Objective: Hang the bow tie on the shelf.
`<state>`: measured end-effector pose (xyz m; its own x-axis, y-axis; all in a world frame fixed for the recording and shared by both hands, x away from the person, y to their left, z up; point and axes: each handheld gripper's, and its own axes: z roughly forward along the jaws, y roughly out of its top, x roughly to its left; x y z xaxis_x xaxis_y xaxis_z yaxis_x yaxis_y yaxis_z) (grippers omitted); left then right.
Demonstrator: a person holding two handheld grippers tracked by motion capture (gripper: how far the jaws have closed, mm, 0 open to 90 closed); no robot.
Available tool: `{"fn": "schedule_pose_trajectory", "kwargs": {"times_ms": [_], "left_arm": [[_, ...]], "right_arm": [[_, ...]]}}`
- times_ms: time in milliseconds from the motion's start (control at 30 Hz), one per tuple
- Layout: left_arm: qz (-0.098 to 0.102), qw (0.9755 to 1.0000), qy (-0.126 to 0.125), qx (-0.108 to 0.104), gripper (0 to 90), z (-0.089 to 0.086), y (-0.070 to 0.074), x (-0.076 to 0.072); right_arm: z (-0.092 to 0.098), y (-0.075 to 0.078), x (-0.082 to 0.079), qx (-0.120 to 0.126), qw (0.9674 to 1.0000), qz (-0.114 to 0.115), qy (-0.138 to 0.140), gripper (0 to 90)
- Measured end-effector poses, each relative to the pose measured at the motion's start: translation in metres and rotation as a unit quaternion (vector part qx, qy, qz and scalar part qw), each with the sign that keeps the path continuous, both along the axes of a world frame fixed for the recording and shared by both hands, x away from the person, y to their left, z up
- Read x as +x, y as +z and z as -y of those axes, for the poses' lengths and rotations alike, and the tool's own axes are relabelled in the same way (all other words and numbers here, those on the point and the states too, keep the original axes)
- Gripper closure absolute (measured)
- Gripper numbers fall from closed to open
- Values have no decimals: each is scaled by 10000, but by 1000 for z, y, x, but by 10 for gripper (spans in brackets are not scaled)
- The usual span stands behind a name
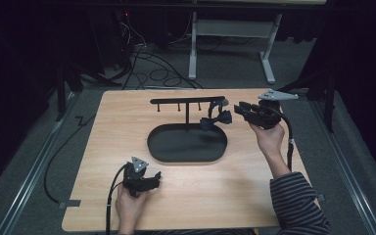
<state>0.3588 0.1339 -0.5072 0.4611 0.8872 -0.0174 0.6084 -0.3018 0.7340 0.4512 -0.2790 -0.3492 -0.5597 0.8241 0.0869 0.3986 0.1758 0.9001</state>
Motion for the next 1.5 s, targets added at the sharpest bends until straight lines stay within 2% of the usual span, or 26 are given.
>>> {"fn": "schedule_pose_trajectory", "kwargs": {"times_ms": [100,367,567,1033,1367,1500], "left_arm": [[0,10000,2,-1,208,0,0,0],[-1,10000,-1,1,209,0,0,0],[-8,10000,-16,2,208,0,0,0],[2,10000,-18,1,208,0,0,0],[1,10000,-19,2,208,0,0,0],[2,10000,-17,0,208,0,0,0]], "right_arm": [[3,1,-2,51,10000,-66,26,648],[11,2,-10,140,9999,-45,60,603],[22,0,-18,227,9997,-92,-39,580],[35,-1,-32,239,9997,-40,-43,582],[48,-7,-47,359,9993,0,-78,583],[50,-8,-50,316,9994,-22,-99,582]]}}
